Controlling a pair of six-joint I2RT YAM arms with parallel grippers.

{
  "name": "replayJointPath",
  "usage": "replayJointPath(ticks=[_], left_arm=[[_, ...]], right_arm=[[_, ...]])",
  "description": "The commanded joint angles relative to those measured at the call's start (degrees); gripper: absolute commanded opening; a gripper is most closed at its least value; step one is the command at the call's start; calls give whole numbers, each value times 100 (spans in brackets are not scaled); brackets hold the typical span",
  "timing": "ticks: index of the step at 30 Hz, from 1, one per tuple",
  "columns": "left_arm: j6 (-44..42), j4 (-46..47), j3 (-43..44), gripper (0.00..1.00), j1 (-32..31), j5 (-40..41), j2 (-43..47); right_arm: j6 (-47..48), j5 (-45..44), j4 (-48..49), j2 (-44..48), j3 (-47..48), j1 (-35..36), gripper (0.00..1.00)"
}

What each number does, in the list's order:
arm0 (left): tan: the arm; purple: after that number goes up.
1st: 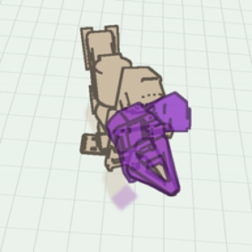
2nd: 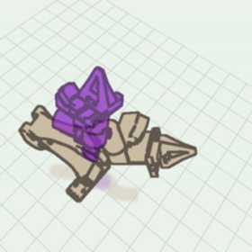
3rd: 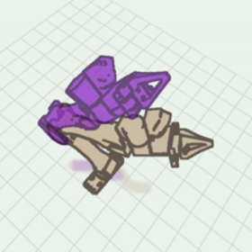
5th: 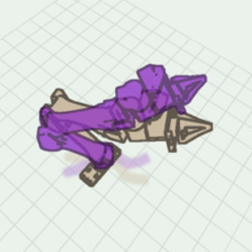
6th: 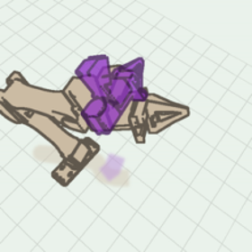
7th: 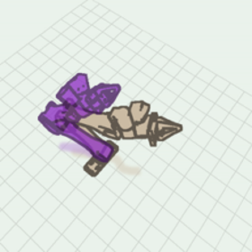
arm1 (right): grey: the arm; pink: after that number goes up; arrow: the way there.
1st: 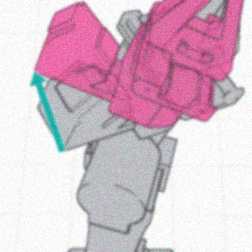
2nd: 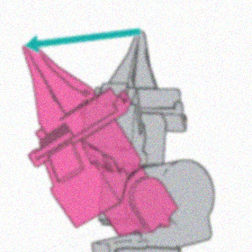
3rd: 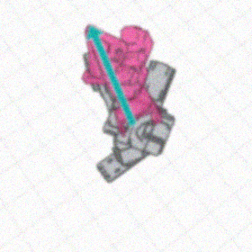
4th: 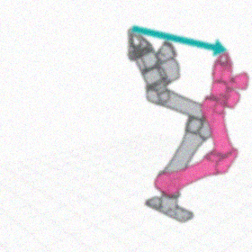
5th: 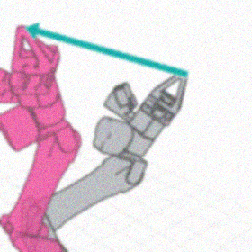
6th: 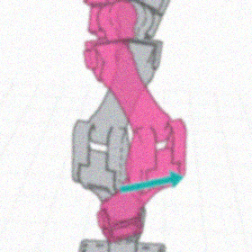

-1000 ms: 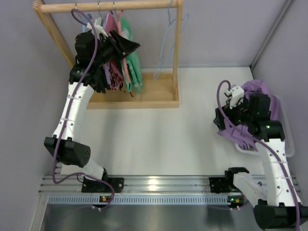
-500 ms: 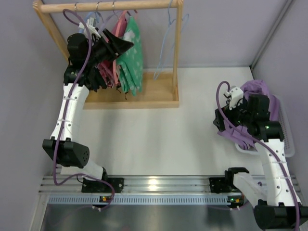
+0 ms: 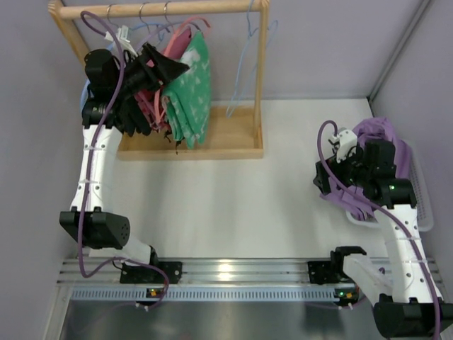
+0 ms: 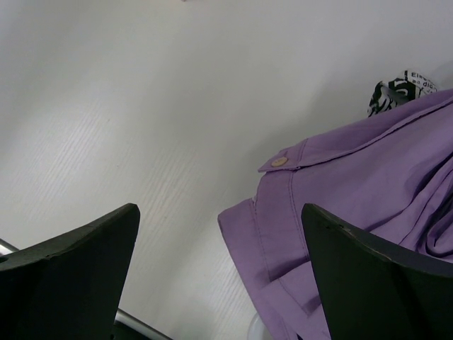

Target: Remove the trousers from the hanger

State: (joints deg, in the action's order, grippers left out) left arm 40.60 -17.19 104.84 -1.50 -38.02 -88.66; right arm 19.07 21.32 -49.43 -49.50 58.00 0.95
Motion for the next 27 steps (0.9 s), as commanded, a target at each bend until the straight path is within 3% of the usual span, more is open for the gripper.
replayJointPath(ticks=[1, 3, 8, 11, 20, 21, 27], left_arm=[[106, -4, 318, 85, 115, -748, -2], [141, -4, 432, 86, 273, -1022, -46], [168, -4, 494, 98, 290, -1533, -90], [176, -4, 485, 98, 325, -1533, -98], [572, 23, 652, 88, 914, -1779, -353], [581, 101, 669, 84, 949, -1936, -371], [835, 365, 705, 77, 844, -2166, -406]], right_arm=[[79, 153, 83, 89, 63, -34, 99], [71, 153, 91, 63, 63, -34, 100], [62, 188, 91, 36, 36, -42, 100], [53, 206, 100, 45, 10, -42, 100], [71, 171, 65, 72, -16, -34, 99], [71, 171, 74, 80, -25, -34, 99], [0, 276, 109, -7, -25, -42, 99]])
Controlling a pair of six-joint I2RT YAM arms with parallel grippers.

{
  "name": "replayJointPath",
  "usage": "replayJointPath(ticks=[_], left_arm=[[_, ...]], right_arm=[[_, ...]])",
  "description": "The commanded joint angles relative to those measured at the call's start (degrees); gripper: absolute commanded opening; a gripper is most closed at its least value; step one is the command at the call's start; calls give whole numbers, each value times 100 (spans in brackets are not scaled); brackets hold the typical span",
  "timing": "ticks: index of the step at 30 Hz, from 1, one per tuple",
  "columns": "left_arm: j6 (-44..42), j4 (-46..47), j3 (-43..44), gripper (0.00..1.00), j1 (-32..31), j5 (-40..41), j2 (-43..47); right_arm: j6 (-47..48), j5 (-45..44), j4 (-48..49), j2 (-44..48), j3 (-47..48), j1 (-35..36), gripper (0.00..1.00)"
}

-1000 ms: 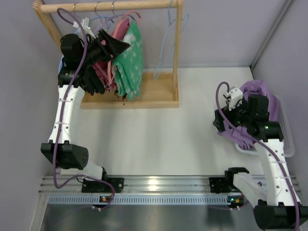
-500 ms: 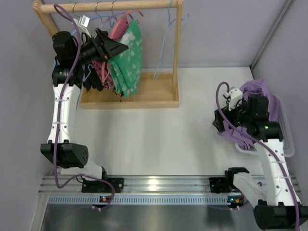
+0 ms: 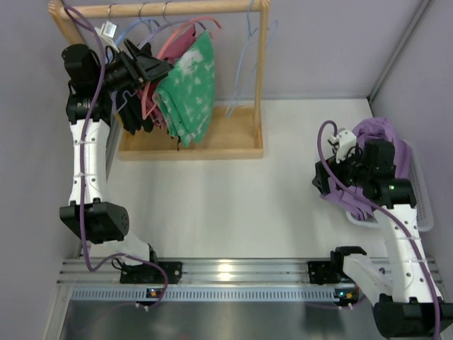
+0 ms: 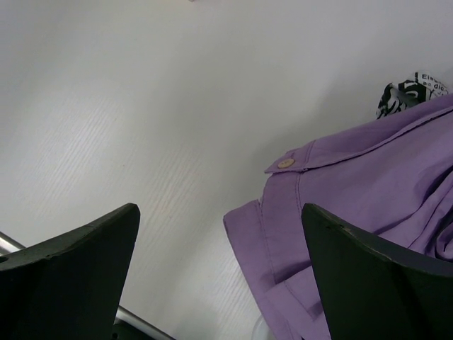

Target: Remove the trousers from the hanger

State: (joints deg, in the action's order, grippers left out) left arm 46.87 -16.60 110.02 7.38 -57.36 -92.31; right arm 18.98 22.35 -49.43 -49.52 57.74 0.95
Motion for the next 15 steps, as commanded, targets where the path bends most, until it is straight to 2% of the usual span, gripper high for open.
replayJointPath(ticks=[1, 4, 8, 12, 15], left_arm=[[226, 298, 187, 75, -61, -275, -76], [348, 403, 178, 66, -78, -371, -138], [586, 631, 143, 47, -78, -503, -103], [691, 746, 73, 41, -78, -556, -24], [858, 921, 2, 32, -122, -618, 11]], right_arm=[[-8, 182, 118, -14, 10, -34, 99], [-17, 182, 100, -32, 62, -34, 99], [-9, 165, 83, -32, 89, -34, 99], [-17, 182, 100, -14, 36, -42, 99], [-35, 217, 118, -32, 18, -42, 99]])
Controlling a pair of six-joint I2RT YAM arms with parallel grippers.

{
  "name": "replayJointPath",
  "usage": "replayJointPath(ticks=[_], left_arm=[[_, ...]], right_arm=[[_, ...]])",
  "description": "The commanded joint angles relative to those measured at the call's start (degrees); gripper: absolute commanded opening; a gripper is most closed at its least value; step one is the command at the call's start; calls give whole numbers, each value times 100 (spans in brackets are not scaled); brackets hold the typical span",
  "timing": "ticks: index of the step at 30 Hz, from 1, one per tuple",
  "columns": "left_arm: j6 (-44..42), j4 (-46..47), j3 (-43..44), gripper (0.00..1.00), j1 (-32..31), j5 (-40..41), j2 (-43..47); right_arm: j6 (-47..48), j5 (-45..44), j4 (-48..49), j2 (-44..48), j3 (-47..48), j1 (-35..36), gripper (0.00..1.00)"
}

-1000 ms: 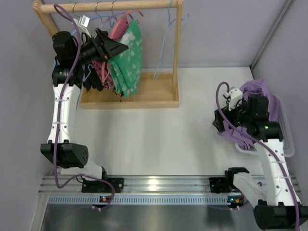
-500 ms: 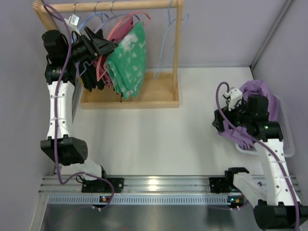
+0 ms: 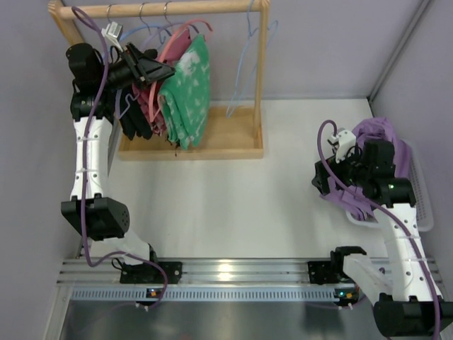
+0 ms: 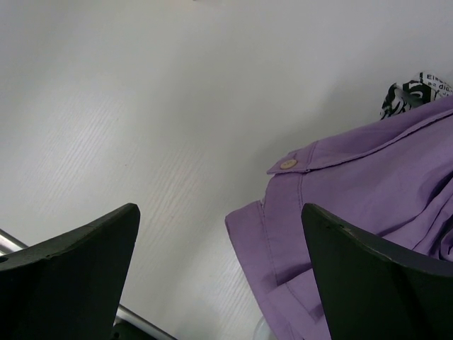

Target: Remove the trousers from the hanger

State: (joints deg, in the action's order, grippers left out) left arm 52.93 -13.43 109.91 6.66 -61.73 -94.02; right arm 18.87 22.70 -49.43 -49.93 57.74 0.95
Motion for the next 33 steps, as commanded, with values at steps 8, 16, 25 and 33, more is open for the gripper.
replayJointPath(ticks=[8, 16, 25, 33], left_arm=[[665, 1079, -92, 19, -393, -32, 121], [1632, 2553, -128, 0, -472, 398, -29], [2152, 3294, 611, 0, -858, 926, -126], [2116, 3724, 225, 0, -1052, 1357, 349]], right_arm=[[-42, 191, 135, -52, 54, -42, 99], [-77, 200, 153, -87, 106, -34, 99], [-551, -160, 880, 194, 10, -42, 99], [-192, 23, 1393, 678, 35, -34, 99]])
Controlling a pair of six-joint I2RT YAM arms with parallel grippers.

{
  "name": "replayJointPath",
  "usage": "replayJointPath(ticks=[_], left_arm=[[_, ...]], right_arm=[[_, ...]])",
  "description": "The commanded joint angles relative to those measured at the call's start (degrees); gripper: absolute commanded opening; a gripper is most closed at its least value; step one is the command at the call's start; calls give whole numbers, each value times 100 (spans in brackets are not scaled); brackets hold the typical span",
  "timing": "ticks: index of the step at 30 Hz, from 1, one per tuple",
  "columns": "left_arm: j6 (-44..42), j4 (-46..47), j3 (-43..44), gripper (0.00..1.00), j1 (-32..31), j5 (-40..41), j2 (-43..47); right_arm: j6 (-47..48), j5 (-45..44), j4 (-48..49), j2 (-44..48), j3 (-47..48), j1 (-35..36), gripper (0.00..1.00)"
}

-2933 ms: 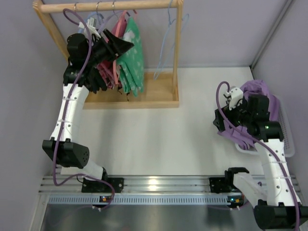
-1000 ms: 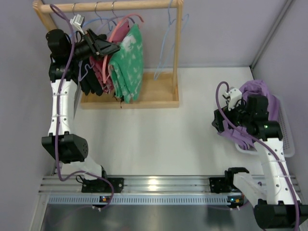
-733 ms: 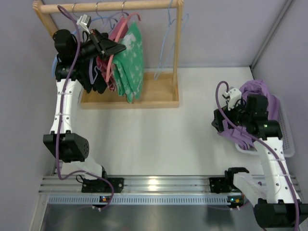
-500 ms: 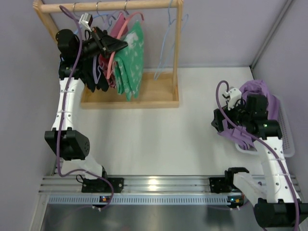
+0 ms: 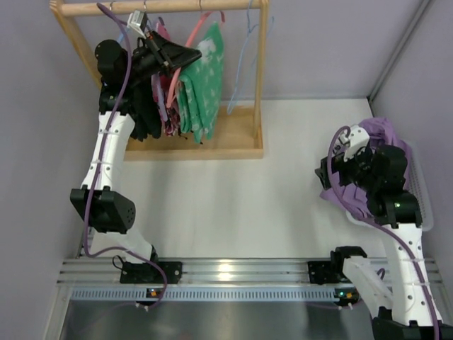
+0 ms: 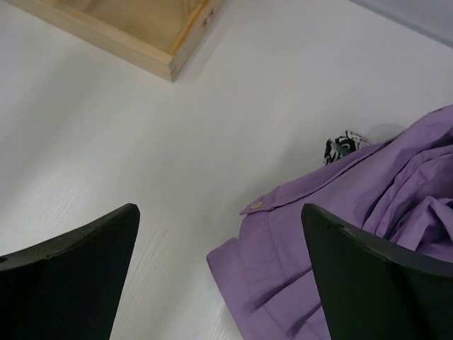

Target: Remove the trousers from the hanger

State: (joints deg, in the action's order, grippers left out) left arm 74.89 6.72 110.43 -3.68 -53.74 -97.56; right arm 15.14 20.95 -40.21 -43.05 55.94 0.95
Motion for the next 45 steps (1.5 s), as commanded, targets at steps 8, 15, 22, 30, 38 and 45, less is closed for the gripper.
replayJointPath(ticks=[8, 15, 22, 30, 38, 45], left_arm=[[131, 1991, -39, 0, -98, 1013, 1151], [183, 2017, -565, 0, -124, 1137, 1773], [359, 2193, -2279, 0, -168, 1304, 2942], [535, 2281, -3290, 0, -300, 1515, 3743], [711, 2281, -4011, 0, -300, 1664, 4262], [966, 2272, -4425, 0, -247, 1691, 4526]], right_arm=[[315, 366, 153, -547, 857, -42, 99], [341, 831, 768, -187, 769, -34, 99], [359, 1113, 874, -502, 1155, -34, 99], [-625, 1394, 1724, -731, 1612, -7, 99], [-258, -19, 2139, -1038, 1876, 1880, 99], [-29, -1874, 3535, -1548, 1684, 4497, 99]])
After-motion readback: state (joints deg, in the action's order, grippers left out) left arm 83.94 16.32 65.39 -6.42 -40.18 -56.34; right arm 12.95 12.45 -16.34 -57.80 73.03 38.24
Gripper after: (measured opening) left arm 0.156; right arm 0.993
